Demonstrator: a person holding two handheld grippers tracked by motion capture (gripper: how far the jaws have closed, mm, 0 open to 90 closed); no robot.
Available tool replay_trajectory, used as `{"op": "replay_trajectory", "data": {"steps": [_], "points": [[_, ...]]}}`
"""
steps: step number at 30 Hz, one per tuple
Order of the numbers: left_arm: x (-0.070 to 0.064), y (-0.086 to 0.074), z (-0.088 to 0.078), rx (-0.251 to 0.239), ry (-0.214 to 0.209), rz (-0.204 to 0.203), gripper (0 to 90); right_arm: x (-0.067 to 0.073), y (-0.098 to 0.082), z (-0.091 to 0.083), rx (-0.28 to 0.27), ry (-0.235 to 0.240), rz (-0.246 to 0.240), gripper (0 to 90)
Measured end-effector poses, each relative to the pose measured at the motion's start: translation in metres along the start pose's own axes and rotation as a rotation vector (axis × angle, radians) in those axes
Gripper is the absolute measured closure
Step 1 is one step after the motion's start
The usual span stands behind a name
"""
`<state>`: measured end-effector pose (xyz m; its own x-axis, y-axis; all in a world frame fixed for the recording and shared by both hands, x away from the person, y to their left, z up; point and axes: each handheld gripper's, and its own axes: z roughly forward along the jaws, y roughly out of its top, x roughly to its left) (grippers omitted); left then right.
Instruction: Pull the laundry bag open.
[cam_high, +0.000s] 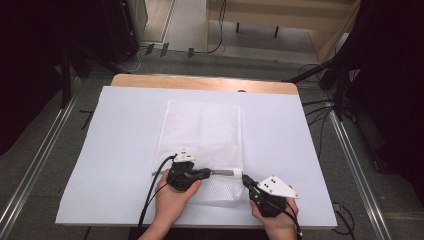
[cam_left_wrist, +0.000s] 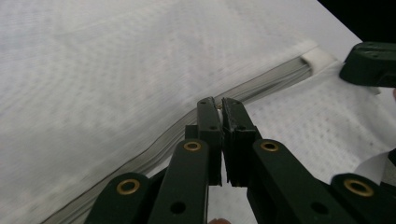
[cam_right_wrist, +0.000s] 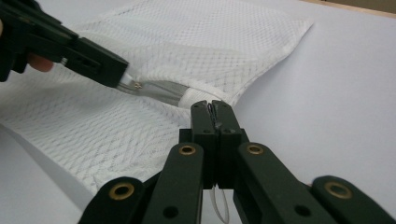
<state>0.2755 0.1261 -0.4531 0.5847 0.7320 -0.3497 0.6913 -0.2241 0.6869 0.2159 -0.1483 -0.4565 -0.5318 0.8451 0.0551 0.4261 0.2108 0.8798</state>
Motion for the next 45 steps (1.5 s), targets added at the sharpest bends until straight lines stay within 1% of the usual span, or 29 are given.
{"op": "replay_trajectory", "data": {"steps": [3, 5, 7, 8, 9, 11, 12, 14, 16, 20, 21, 23, 27, 30, 31, 32, 33, 34, 35, 37, 38, 39, 40, 41, 43, 45], "points": [[0.011, -0.005, -0.011, 0.001, 0.020, -0.011, 87.8, 0.000, 0.001, -0.001, -0.006, -0.001, 0.000, 90.0], [0.017, -0.008, -0.019, -0.001, 0.042, -0.011, 87.8, 0.001, 0.002, -0.002, -0.009, 0.000, -0.002, 90.0], [0.023, -0.010, -0.026, -0.006, 0.085, -0.011, 87.8, 0.002, 0.002, -0.003, -0.013, -0.008, -0.006, 90.0], [0.030, -0.013, -0.032, -0.012, 0.092, -0.025, 87.8, 0.002, 0.003, -0.003, -0.017, -0.020, -0.010, 90.0], [0.036, -0.015, -0.037, -0.018, 0.091, -0.045, 87.8, 0.000, 0.003, -0.005, -0.019, -0.021, -0.004, 90.0], [0.046, -0.021, -0.046, -0.018, 0.112, -0.060, 87.8, -0.003, 0.004, -0.006, -0.026, -0.023, 0.011, 90.0], [0.050, -0.024, -0.051, -0.017, 0.113, -0.069, 87.9, -0.004, 0.004, -0.007, -0.026, -0.026, 0.014, 90.0], [0.058, -0.029, -0.059, -0.017, 0.129, -0.078, 87.9, -0.005, 0.004, -0.007, -0.028, -0.024, 0.018, 90.0], [0.064, -0.034, -0.068, -0.028, 0.136, -0.096, 87.8, -0.005, 0.004, -0.007, -0.027, -0.026, 0.013, 90.0], [0.074, -0.039, -0.082, -0.042, 0.166, -0.103, 87.8, -0.004, 0.004, -0.008, -0.028, -0.031, 0.011, 90.0], [0.078, -0.040, -0.086, -0.045, 0.170, -0.107, 87.8, -0.004, 0.004, -0.008, -0.029, -0.031, 0.005, 90.0], [0.084, -0.043, -0.091, -0.054, 0.155, -0.124, 87.7, -0.003, 0.004, -0.007, -0.021, -0.031, -0.003, 90.0], [0.086, -0.047, -0.098, -0.056, 0.167, -0.119, 87.7, -0.001, 0.003, -0.006, -0.009, -0.034, -0.011, 90.0], [0.088, -0.049, -0.104, -0.067, 0.177, -0.126, 87.8, -0.002, 0.003, -0.006, -0.008, -0.041, -0.013, 90.0], [0.089, -0.051, -0.105, -0.066, 0.189, -0.130, 87.8, -0.003, 0.003, -0.006, -0.008, -0.045, -0.010, 90.0], [0.092, -0.053, -0.107, -0.067, 0.184, -0.134, 87.8, -0.004, 0.003, -0.006, -0.009, -0.054, -0.009, 90.0], [0.094, -0.055, -0.108, -0.072, 0.165, -0.152, 87.8, -0.006, 0.003, -0.007, -0.010, -0.048, -0.003, 90.0], [0.095, -0.056, -0.109, -0.074, 0.162, -0.157, 87.8, -0.007, 0.003, -0.008, -0.012, -0.036, 0.011, 90.0], [0.095, -0.058, -0.109, -0.074, 0.165, -0.152, 87.8, -0.006, 0.003, -0.008, -0.012, -0.032, 0.009, 90.0], [0.094, -0.061, -0.112, -0.118, 0.149, -0.141, 87.5, -0.002, 0.003, -0.007, -0.013, -0.044, -0.015, 90.0], [0.094, -0.062, -0.115, -0.150, 0.152, -0.133, 86.3, -0.001, 0.003, -0.007, -0.018, -0.042, -0.020, 90.0], [0.094, -0.063, -0.118, -0.186, 0.169, -0.131, 79.4, -0.001, 0.003, -0.008, -0.022, -0.030, -0.019, 90.0], [0.094, -0.063, -0.122, -0.220, 0.200, -0.130, 66.9, -0.001, 0.003, -0.009, -0.028, -0.022, -0.019, 90.0], [0.095, -0.064, -0.126, -0.247, 0.219, -0.137, 55.0, -0.001, 0.003, -0.009, -0.032, -0.022, -0.017, 90.0], [0.097, -0.064, -0.131, -0.289, 0.243, -0.142, 42.1, -0.003, 0.002, -0.009, -0.034, -0.016, -0.014, 90.0], [0.098, -0.065, -0.134, -0.302, 0.272, -0.141, 32.6, -0.004, 0.001, -0.009, -0.036, -0.012, -0.006, 90.0]]}}
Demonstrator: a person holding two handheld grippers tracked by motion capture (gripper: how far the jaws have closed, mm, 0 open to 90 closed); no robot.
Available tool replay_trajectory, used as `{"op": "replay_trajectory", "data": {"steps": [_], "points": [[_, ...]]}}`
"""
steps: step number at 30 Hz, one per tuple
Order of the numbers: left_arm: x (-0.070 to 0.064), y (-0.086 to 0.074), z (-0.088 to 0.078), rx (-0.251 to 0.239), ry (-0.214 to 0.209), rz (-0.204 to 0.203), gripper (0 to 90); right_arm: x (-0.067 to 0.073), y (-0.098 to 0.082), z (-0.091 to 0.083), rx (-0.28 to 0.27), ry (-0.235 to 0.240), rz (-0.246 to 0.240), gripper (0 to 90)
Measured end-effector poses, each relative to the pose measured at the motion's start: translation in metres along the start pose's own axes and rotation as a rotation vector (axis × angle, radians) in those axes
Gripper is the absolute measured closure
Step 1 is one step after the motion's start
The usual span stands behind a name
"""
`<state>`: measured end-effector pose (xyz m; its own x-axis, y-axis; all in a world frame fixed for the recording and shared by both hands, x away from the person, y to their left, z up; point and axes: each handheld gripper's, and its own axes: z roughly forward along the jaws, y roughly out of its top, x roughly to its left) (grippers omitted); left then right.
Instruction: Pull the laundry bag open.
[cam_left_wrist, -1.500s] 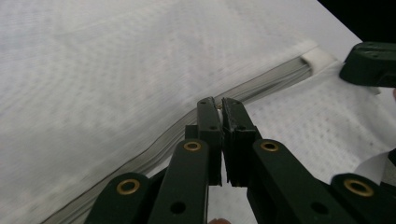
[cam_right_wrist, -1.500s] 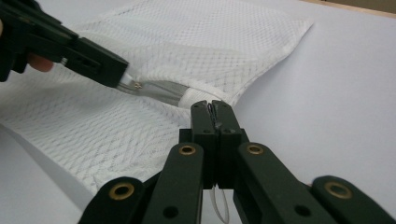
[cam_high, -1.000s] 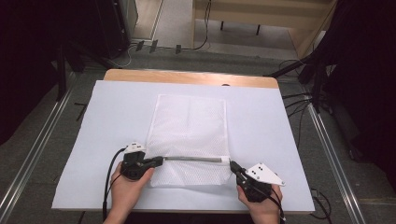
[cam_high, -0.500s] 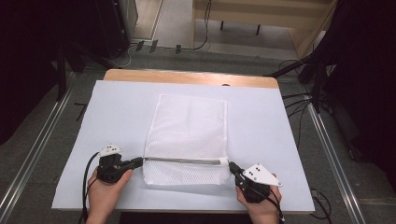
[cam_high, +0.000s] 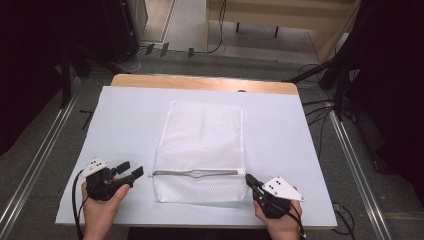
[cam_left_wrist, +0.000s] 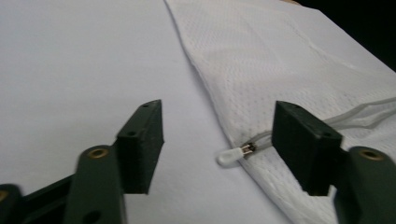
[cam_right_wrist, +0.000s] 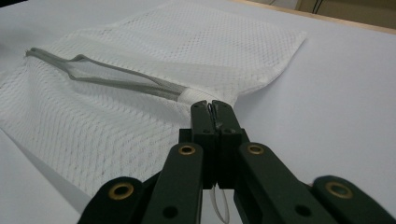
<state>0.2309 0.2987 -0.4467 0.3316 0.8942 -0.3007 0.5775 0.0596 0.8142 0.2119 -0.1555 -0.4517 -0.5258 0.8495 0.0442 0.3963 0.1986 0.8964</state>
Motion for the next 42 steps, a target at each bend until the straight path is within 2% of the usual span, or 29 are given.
{"op": "replay_trajectory", "data": {"steps": [2, 3, 5, 6, 8, 11, 17, 20, 27, 36, 42], "points": [[0.002, 0.000, -0.002, -0.017, 0.014, 0.002, 24.9, -0.002, -0.001, 0.001, -0.004, 0.009, 0.012, 89.2], [0.004, 0.000, -0.003, -0.024, 0.016, 0.000, 21.4, -0.004, -0.001, 0.001, -0.014, 0.008, 0.025, 83.2], [0.007, 0.001, -0.005, -0.045, 0.016, -0.003, 16.6, -0.006, -0.001, 0.000, -0.031, 0.008, 0.044, 62.4], [0.008, 0.001, -0.006, -0.046, 0.015, 0.010, 15.0, -0.008, 0.000, -0.001, -0.035, 0.012, 0.056, 54.9], [0.011, 0.001, -0.008, -0.049, 0.019, 0.024, 13.6, -0.012, 0.001, -0.004, -0.054, 0.003, 0.070, 45.6], [0.016, 0.001, -0.010, -0.055, 0.014, 0.016, 13.6, -0.021, 0.002, -0.009, -0.065, 0.001, 0.098, 39.6], [0.018, 0.001, -0.012, -0.046, 0.058, 0.060, 13.6, -0.044, -0.001, -0.018, -0.077, -0.045, 0.127, 34.2], [0.019, 0.001, -0.012, -0.049, 0.065, 0.068, 13.6, -0.056, -0.002, -0.023, -0.084, -0.061, 0.138, 32.0], [0.021, 0.000, -0.015, -0.049, 0.097, 0.119, 13.4, -0.081, -0.008, -0.031, -0.074, -0.100, 0.168, 28.3], [0.027, 0.000, -0.018, -0.056, 0.107, 0.120, 13.3, -0.107, -0.018, -0.039, -0.061, -0.126, 0.194, 25.4], [0.033, -0.001, -0.022, -0.061, 0.109, 0.133, 12.2, -0.123, -0.025, -0.046, -0.059, -0.162, 0.199, 24.4]]}}
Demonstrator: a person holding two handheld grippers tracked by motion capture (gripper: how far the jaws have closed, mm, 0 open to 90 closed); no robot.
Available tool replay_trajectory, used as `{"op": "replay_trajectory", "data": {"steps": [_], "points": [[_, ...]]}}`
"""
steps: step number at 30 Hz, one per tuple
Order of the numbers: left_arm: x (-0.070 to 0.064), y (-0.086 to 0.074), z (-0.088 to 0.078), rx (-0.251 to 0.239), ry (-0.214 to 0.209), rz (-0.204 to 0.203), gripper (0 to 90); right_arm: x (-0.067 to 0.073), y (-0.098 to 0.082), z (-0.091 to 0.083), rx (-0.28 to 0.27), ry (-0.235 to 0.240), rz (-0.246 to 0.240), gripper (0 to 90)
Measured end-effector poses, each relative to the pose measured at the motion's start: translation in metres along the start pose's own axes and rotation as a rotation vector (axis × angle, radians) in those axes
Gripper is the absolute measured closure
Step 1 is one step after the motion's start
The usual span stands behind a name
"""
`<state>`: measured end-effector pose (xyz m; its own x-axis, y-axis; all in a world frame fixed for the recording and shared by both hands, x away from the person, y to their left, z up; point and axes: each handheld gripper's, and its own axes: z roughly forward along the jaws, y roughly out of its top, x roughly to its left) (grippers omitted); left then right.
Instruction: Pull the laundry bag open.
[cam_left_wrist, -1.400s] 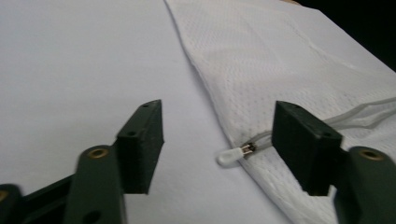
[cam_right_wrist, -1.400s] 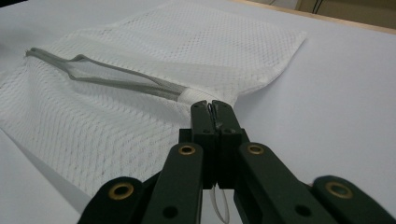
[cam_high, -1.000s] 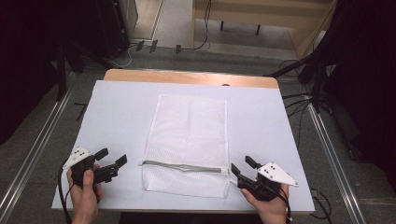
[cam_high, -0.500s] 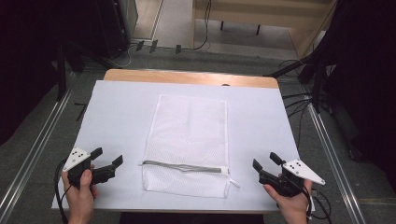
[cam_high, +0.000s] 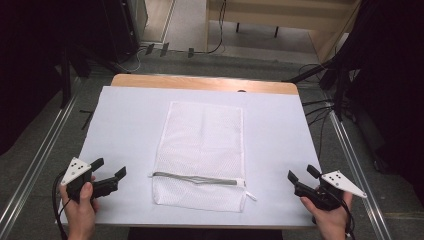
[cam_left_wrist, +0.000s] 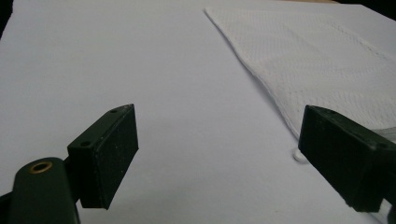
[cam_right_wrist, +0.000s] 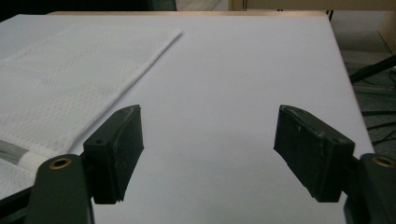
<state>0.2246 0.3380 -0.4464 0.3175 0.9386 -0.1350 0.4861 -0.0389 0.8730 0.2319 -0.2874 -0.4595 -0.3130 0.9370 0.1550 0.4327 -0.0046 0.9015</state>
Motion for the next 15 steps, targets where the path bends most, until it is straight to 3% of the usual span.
{"op": "replay_trajectory", "data": {"steps": [6, 15], "points": [[0.0003, -0.0004, 0.0003, 0.000, -0.003, 0.008, 11.9, -0.0122, -0.0032, -0.0023, 0.009, -0.024, 0.022, 24.4], [-0.0005, -0.0007, 0.0007, 0.004, -0.003, 0.015, 11.6, -0.0123, -0.0039, -0.0019, 0.010, -0.032, 0.020, 23.9]]}}
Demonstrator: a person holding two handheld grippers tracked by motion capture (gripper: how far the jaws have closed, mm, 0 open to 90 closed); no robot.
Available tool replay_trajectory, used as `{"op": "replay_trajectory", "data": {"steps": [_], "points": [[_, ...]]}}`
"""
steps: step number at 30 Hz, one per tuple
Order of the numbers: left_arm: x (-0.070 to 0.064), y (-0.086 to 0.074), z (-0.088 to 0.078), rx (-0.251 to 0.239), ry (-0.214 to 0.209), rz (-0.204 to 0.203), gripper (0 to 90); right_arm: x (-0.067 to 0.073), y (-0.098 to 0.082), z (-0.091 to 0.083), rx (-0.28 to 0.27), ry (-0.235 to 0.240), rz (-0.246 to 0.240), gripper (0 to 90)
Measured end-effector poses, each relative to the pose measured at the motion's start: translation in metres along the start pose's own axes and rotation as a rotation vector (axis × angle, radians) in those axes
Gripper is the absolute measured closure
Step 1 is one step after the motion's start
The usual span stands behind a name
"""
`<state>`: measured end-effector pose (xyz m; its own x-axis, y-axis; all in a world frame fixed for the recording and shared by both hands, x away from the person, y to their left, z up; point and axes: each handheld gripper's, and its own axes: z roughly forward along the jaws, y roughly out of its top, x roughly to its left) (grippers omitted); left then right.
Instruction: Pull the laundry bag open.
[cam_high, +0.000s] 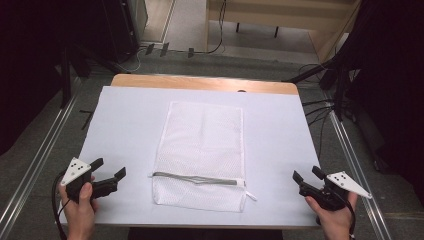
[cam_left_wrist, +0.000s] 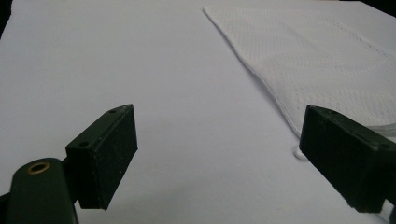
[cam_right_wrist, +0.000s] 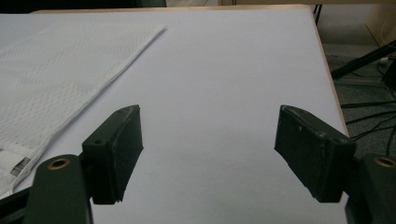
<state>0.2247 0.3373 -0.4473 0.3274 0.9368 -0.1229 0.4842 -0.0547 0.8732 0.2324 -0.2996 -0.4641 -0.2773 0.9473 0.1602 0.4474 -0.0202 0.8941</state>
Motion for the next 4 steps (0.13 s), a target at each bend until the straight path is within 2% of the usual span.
{"op": "replay_trajectory", "data": {"steps": [4], "points": [[-0.0003, -0.0002, 0.0005, 0.002, 0.001, -0.002, 11.6, -0.0005, 0.0005, 0.0004, -0.002, -0.002, 0.003, 23.1]]}}
